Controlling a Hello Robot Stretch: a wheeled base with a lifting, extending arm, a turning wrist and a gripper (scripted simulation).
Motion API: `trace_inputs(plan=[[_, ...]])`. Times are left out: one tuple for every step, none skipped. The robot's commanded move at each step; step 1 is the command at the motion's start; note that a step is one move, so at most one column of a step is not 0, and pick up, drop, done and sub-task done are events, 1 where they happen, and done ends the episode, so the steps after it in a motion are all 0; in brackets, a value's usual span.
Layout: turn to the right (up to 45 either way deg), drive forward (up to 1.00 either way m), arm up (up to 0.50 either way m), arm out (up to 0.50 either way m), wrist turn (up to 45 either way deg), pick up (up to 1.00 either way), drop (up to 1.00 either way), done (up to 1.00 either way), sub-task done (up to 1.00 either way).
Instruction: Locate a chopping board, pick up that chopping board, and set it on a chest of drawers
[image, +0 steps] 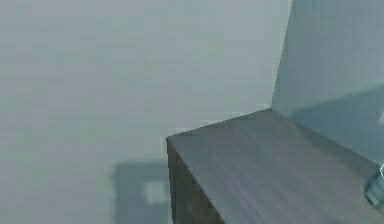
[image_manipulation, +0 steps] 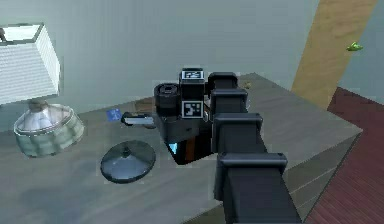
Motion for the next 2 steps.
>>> trace_inputs(plan=[[0.0,0.00,0.00,0.00,0.0,0.00,1.00,0.00,0.00],[0.0,0.00,0.00,-0.10,0.0,0.00,0.00,0.00,0.00]])
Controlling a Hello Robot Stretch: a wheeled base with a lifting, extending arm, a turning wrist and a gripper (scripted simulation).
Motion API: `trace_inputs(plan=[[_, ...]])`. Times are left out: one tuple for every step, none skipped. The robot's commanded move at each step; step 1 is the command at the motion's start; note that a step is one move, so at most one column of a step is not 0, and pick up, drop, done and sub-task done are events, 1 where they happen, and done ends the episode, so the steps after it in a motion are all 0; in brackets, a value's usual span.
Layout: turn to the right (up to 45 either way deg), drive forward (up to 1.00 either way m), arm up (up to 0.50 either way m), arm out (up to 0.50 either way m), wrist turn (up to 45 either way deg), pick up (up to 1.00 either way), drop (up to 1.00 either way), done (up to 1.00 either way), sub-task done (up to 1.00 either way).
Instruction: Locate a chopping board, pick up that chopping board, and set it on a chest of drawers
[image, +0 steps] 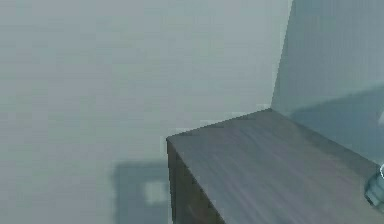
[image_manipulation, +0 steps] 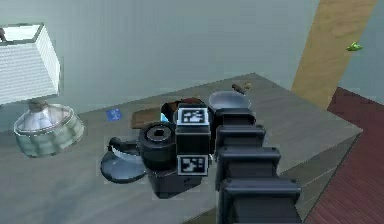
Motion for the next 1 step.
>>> trace_inputs(plan=[[0.0,0.00,0.00,0.00,0.0,0.00,0.00,1.00,0.00]])
